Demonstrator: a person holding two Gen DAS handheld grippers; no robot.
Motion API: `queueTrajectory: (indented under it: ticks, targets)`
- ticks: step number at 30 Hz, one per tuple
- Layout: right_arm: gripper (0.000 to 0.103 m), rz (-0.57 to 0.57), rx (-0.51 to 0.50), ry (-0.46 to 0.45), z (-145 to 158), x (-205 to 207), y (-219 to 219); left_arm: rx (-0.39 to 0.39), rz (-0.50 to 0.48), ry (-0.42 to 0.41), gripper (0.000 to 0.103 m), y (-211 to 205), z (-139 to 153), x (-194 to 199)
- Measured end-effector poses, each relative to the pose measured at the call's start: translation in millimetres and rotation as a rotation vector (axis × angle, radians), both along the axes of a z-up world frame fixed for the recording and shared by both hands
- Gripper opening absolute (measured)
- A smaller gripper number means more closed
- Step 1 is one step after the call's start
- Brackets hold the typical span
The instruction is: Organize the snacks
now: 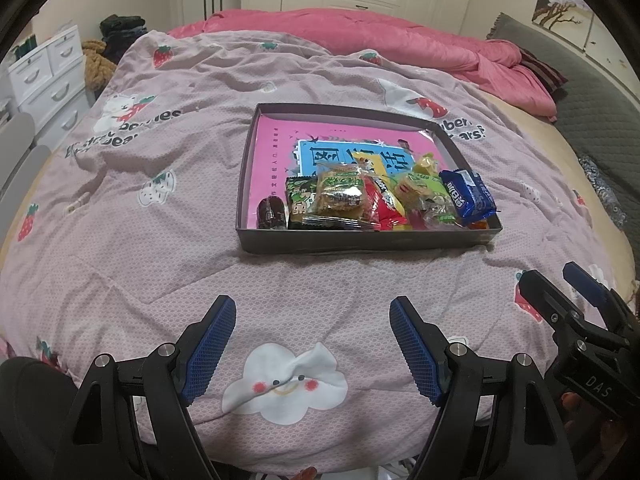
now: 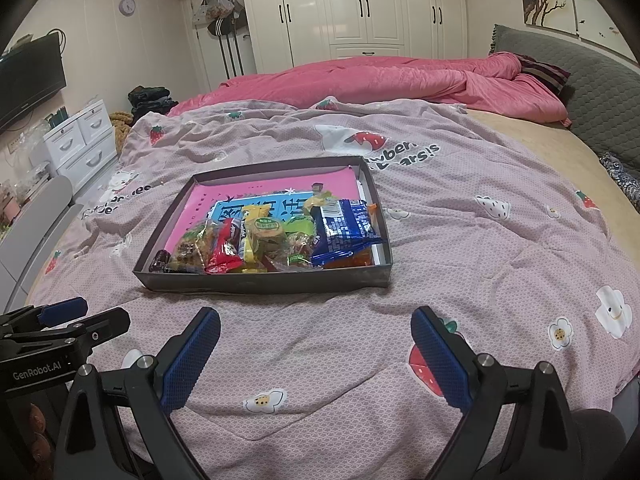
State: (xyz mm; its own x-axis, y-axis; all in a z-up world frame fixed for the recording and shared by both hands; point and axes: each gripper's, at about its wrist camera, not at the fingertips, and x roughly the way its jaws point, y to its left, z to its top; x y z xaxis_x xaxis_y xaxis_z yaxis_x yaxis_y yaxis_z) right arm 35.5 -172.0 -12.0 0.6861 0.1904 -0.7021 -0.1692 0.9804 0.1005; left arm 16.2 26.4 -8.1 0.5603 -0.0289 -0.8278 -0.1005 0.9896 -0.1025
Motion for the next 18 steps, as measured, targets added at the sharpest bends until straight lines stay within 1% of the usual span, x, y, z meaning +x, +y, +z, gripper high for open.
queueTrajectory:
  ticks: [10,18]
  targets:
    - [0.097,-0.004,0.001,-0.001,0,1,-2,0.0,0.005,0.0,0.08,3,0,0]
    - [0.097,-0.023,0.009,0.004,-1,7,-11,0.006,0.014,0.005,0.08,3,0,1]
